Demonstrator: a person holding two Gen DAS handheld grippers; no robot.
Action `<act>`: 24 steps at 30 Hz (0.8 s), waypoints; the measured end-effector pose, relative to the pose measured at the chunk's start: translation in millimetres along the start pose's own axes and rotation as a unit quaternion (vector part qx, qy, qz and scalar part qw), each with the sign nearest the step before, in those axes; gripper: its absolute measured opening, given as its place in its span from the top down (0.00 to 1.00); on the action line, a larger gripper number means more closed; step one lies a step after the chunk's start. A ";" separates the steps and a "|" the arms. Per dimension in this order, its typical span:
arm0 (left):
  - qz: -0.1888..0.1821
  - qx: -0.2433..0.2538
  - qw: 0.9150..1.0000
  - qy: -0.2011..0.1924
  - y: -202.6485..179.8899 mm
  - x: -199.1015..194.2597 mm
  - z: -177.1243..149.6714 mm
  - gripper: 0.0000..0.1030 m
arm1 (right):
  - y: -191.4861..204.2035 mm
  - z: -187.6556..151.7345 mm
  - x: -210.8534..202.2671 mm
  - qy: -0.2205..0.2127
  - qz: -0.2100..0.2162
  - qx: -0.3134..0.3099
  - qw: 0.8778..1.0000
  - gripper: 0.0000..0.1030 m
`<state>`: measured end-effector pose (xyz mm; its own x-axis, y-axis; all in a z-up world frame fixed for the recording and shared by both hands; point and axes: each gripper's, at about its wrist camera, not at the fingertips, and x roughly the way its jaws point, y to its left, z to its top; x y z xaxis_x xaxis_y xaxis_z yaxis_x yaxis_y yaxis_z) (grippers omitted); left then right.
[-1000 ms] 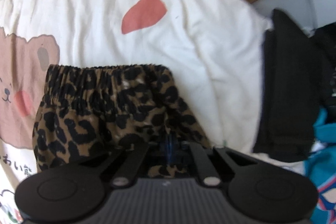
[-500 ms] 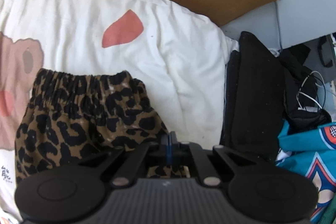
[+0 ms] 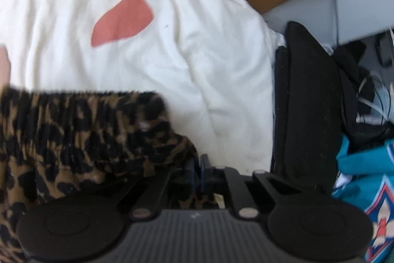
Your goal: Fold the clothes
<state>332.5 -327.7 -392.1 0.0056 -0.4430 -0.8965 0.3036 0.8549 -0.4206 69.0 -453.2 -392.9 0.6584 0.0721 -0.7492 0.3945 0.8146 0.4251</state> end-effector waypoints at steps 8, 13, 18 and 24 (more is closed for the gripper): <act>0.044 0.120 0.991 -0.040 -12.2 -66.2 -0.6 0.69 | 0.2 -10.9 -28.9 0.009 -0.002 -0.033 0.999 0.95; 0.105 0.166 0.979 -0.053 6.8 -86.5 -1.1 0.69 | 10.8 -18.9 -15.5 0.027 0.005 -0.058 0.998 0.75; 0.104 0.146 0.983 -0.049 29.2 -90.9 -2.3 0.70 | 17.9 -17.4 -4.2 0.034 0.014 -0.071 0.997 0.75; 0.083 0.144 0.986 -0.035 24.5 -84.5 -10.7 0.70 | 10.8 -16.4 7.3 0.067 0.000 -0.062 0.996 0.73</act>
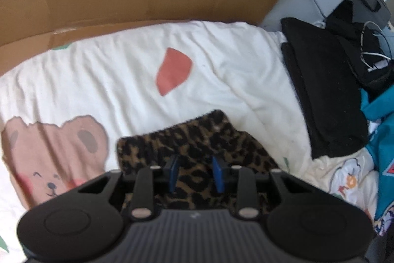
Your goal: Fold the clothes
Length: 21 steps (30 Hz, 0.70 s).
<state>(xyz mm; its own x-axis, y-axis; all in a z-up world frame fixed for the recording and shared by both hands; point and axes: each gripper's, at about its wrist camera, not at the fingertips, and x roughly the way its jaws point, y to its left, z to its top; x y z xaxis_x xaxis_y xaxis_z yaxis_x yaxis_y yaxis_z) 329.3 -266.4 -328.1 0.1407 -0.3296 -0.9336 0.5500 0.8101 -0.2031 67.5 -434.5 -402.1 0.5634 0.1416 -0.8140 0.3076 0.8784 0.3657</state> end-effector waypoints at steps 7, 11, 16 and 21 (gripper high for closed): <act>-0.049 -0.031 0.998 0.034 -36.5 15.4 -17.4 0.70 | -11.6 -8.6 -4.5 0.024 0.017 0.025 0.999 0.73; -0.062 -0.044 0.996 0.051 -59.1 27.7 -28.2 0.70 | -20.1 -9.9 -4.0 0.020 0.044 0.052 0.997 0.73; -0.075 -0.044 0.993 0.079 -86.4 42.4 -41.3 0.70 | -29.9 -4.8 4.2 -0.001 0.083 0.102 0.991 0.72; -0.070 -0.048 0.991 0.101 -103.1 51.8 -52.5 0.70 | -27.9 1.9 9.2 -0.006 0.094 0.115 0.989 0.75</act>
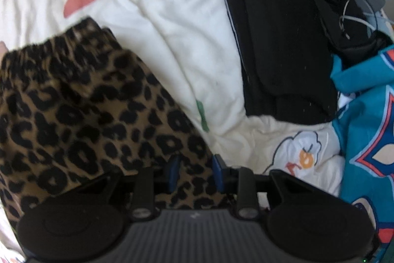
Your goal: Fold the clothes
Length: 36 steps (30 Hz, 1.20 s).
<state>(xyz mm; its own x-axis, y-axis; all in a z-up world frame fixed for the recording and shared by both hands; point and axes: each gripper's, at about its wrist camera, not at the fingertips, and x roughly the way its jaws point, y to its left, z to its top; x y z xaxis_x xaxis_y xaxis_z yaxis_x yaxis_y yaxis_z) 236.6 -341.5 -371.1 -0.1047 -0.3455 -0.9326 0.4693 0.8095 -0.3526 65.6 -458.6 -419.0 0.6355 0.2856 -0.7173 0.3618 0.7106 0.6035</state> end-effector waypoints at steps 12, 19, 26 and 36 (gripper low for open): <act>0.036 -0.007 0.999 0.038 -18.9 26.3 -10.0 0.65 | 41.1 -2.0 -13.0 -0.018 -0.019 -0.109 0.994 0.87; 0.048 -0.018 0.998 0.031 -12.3 25.9 -10.5 0.95 | 34.7 -5.7 -15.3 -0.008 -0.039 -0.110 0.993 0.86; 0.027 -0.021 0.999 0.022 -7.8 16.3 -7.6 0.99 | 21.8 -14.9 -18.6 0.009 -0.054 -0.103 0.993 0.94; 0.004 -0.015 1.000 0.014 -14.6 13.3 -6.4 1.00 | 20.6 -16.6 -39.9 -0.007 -0.067 -0.080 0.994 1.00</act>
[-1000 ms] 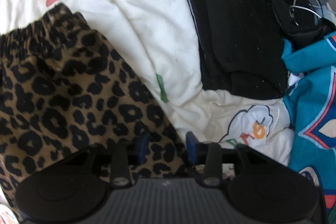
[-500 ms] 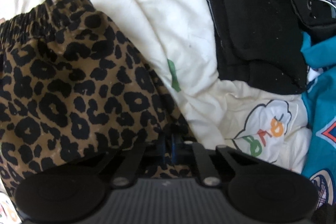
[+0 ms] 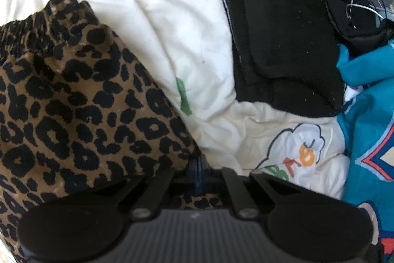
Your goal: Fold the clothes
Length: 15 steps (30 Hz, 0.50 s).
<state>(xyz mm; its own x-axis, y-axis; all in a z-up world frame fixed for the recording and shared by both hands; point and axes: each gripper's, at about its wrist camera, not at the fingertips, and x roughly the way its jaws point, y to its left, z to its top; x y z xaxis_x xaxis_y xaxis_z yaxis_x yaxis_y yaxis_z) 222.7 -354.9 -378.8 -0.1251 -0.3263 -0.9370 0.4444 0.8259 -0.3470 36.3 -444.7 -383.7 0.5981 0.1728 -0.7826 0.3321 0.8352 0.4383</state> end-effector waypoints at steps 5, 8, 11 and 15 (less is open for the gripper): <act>-0.015 -0.001 1.000 -0.008 0.0 6.8 3.8 1.00 | -3.0 1.8 -5.8 -0.004 -0.010 0.015 1.000 1.00; -0.016 0.003 1.000 -0.010 -0.2 10.2 6.5 1.00 | -5.9 3.0 -6.1 -0.004 -0.017 0.023 1.000 1.00; -0.018 -0.004 1.000 -0.007 3.2 18.0 9.0 0.99 | -10.4 1.4 -0.4 0.007 -0.033 0.036 0.999 1.00; -0.042 -0.011 0.999 -0.006 9.9 6.9 14.6 0.92 | -10.2 -2.5 -4.5 0.010 -0.055 0.036 0.998 1.00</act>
<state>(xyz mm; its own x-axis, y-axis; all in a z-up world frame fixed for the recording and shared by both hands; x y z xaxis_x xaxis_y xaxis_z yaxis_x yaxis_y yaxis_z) 239.2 -355.7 -388.1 -0.1514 -0.4003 -0.9038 0.4133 0.8049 -0.4258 28.4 -452.7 -385.7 0.5408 0.0936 -0.8359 0.4472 0.8097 0.3800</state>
